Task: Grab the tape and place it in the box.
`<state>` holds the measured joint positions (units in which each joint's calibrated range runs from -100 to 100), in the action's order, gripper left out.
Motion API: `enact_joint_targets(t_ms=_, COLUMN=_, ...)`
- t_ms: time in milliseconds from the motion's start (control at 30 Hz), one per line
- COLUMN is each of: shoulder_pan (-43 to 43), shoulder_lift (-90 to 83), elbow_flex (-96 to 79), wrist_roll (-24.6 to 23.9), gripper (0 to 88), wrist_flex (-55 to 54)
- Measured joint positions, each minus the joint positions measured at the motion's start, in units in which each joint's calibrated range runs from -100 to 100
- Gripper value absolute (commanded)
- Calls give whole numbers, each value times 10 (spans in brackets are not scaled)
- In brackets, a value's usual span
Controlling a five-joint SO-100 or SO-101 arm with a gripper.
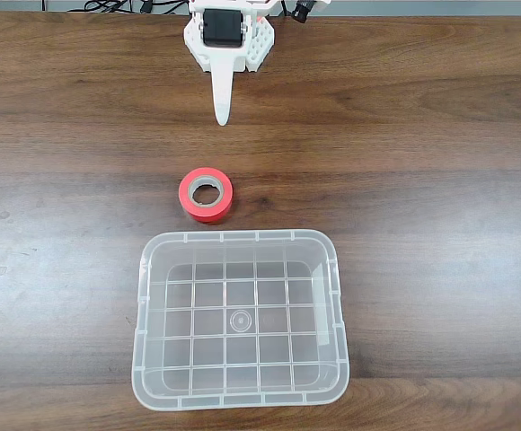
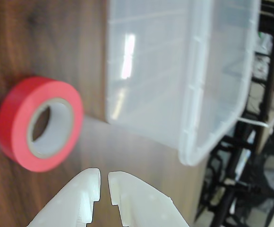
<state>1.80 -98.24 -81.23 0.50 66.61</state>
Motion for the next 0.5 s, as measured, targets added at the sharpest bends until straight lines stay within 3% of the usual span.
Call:
enact_joint_targets(t_ms=200, shoulder_pan=8, shoulder_lift=44, elbow_flex=86, wrist_roll=0, gripper=13, wrist_flex=0)
enact_joint_targets(t_ms=500, shoulder_pan=14, shoulder_lift=290, elbow_flex=308, wrist_roll=0, gripper=13, wrist_flex=5)
